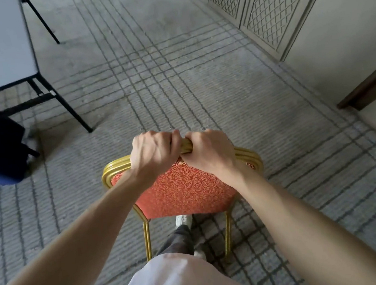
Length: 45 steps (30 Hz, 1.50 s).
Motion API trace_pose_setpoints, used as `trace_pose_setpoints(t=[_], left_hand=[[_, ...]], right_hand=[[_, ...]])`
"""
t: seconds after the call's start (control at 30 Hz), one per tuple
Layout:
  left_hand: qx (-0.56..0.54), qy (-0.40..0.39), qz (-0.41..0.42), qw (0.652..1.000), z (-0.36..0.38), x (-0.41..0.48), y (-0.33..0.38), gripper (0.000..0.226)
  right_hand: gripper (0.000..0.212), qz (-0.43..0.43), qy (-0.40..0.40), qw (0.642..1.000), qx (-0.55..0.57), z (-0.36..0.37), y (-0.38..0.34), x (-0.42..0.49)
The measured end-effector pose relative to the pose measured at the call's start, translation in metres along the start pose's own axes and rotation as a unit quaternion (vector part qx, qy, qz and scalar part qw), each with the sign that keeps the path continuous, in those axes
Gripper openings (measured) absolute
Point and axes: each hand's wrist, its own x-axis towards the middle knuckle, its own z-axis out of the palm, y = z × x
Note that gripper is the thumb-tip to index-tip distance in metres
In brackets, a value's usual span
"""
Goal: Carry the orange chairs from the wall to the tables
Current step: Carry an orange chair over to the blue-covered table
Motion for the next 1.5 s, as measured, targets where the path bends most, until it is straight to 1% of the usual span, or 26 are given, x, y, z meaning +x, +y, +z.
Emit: trace_pose_setpoints(t=[0.07,0.13,0.2,0.27,0.33,0.4,0.43,0.47,0.57,0.6,0.73,0.8,0.9,1.0,1.07,1.23,1.3,1.33,1.37,1.5], left_hand=[[0.021,-0.025,-0.025,0.999,0.008,0.025,-0.004,0.054],[0.036,-0.042,-0.031,0.998,0.019,0.055,-0.014,0.057],[0.006,-0.053,-0.035,0.998,0.027,0.087,-0.025,0.052],[-0.027,-0.077,-0.035,0.996,0.034,0.119,-0.037,0.048],[-0.025,-0.106,-0.007,0.994,0.046,0.158,-0.053,0.043],[0.016,-0.135,0.053,0.989,0.058,0.196,-0.065,0.034],[0.031,-0.142,0.066,0.987,0.064,0.215,-0.07,0.031],[0.044,-0.147,0.064,0.986,0.072,0.234,-0.074,0.033],[0.062,-0.125,0.003,0.99,0.097,0.279,-0.086,0.063],[0.058,-0.109,-0.014,0.992,0.104,0.29,-0.089,0.067],[0.041,-0.082,-0.033,0.995,0.119,0.331,-0.111,0.057],[0.027,-0.059,-0.028,0.998,0.112,0.349,-0.124,0.056],[0.018,-0.008,-0.013,1.0,0.095,0.385,-0.145,0.056],[0.015,0.03,-0.034,0.999,0.09,0.419,-0.164,0.057],[0.019,0.038,-0.046,0.998,0.094,0.434,-0.172,0.057],[0.026,0.049,-0.066,0.996,0.131,0.478,-0.197,0.054],[0.027,0.042,-0.098,0.994,0.157,0.512,-0.205,0.05],[0.021,0.034,-0.108,0.993,0.161,0.518,-0.206,0.05],[0.012,0.024,-0.12,0.992,0.168,0.527,-0.207,0.051],[-0.014,-0.006,-0.216,0.976,0.208,0.584,-0.225,0.055]], right_hand=[[0.041,0.0,0.013,1.0,-0.001,0.001,0.013,0.024],[0.043,-0.002,0.027,1.0,-0.002,0.005,0.023,0.051],[0.041,-0.009,0.041,0.999,-0.001,0.01,0.033,0.079],[0.039,-0.013,0.037,0.999,-0.012,0.015,0.042,0.107],[0.039,-0.01,0.021,1.0,-0.019,0.022,0.056,0.144],[0.038,0.0,0.004,1.0,-0.01,0.027,0.073,0.182],[0.038,0.006,-0.005,1.0,-0.004,0.03,0.081,0.201],[0.037,0.013,-0.017,1.0,-0.004,0.033,0.088,0.22],[0.035,0.029,-0.071,0.997,0.007,0.044,0.107,0.273],[0.033,0.029,-0.081,0.996,0.011,0.046,0.112,0.285],[0.034,0.027,-0.09,0.996,0.005,0.056,0.122,0.333],[0.035,0.015,-0.082,0.996,0.002,0.056,0.119,0.361],[0.037,-0.031,-0.051,0.998,-0.004,0.051,0.113,0.411],[0.035,-0.085,0.013,0.996,-0.019,0.055,0.114,0.454],[0.033,-0.113,0.046,0.992,-0.022,0.064,0.121,0.473],[0.031,-0.169,0.067,0.983,0.023,0.102,0.154,0.531],[0.022,-0.181,0.038,0.982,0.029,0.122,0.18,0.57],[0.019,-0.183,0.028,0.983,0.015,0.125,0.184,0.576],[0.019,-0.18,0.014,0.983,0.002,0.13,0.191,0.586],[0.026,-0.148,-0.053,0.988,0.005,0.159,0.222,0.65]])
